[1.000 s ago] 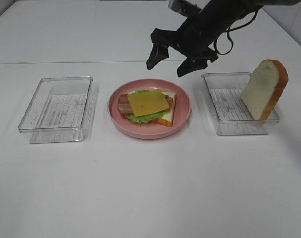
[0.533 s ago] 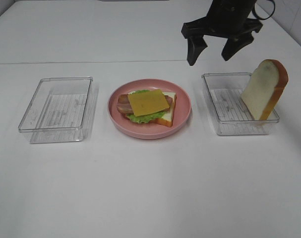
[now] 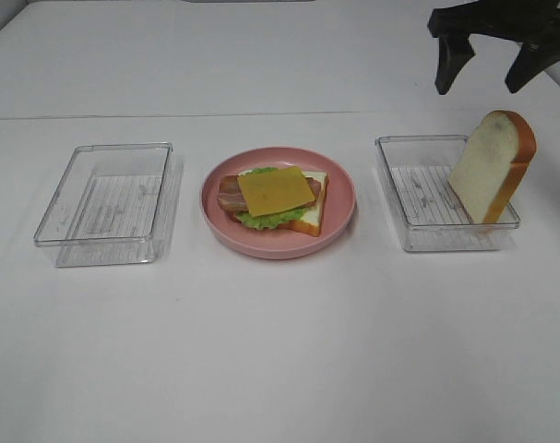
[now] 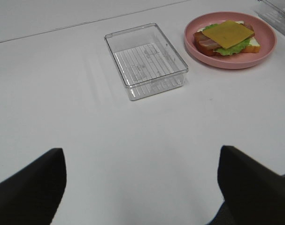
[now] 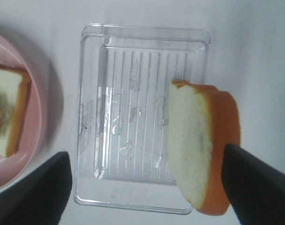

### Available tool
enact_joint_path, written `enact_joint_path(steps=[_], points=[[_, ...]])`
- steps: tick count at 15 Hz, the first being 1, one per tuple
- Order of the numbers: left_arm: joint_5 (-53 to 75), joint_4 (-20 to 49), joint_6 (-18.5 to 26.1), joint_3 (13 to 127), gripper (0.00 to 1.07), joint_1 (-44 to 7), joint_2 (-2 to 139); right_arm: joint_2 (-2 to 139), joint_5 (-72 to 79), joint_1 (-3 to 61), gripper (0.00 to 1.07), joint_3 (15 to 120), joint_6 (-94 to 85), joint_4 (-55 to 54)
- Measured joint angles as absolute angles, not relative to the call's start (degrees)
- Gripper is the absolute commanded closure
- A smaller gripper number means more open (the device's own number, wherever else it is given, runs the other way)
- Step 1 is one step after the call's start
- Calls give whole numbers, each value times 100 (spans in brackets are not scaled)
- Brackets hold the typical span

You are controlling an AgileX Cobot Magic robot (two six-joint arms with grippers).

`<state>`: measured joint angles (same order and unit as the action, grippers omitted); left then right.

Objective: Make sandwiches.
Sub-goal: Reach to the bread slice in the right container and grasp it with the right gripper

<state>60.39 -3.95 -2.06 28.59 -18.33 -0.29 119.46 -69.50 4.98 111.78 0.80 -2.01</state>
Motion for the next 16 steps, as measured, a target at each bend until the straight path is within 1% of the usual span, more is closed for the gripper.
enact_joint_path(steps=[1,2,6,10,13,16], points=[[6039,-395,-206,2859,24,-1833,-29,11940,-6950,384,25,11178,80,-258],[6039,-395,-206,2859,24,-1833,-29,11935,-6956,109,25,11178,80,-435],[6039,-395,-206,2859,24,-1833,-29,11889,-6956,-350,25,11121,-103,-791],[6039,-395,-206,2859,24,-1833,-29,11946,-6984,-378,25,10611,-378,-980],[6039,-395,-206,2859,24,-1833,-29,12170,-6984,-378,25,10594,-390,-928],[6039,-395,-206,2859,24,-1833,-29,12307,-6984,-378,28,10594,-390,-928]])
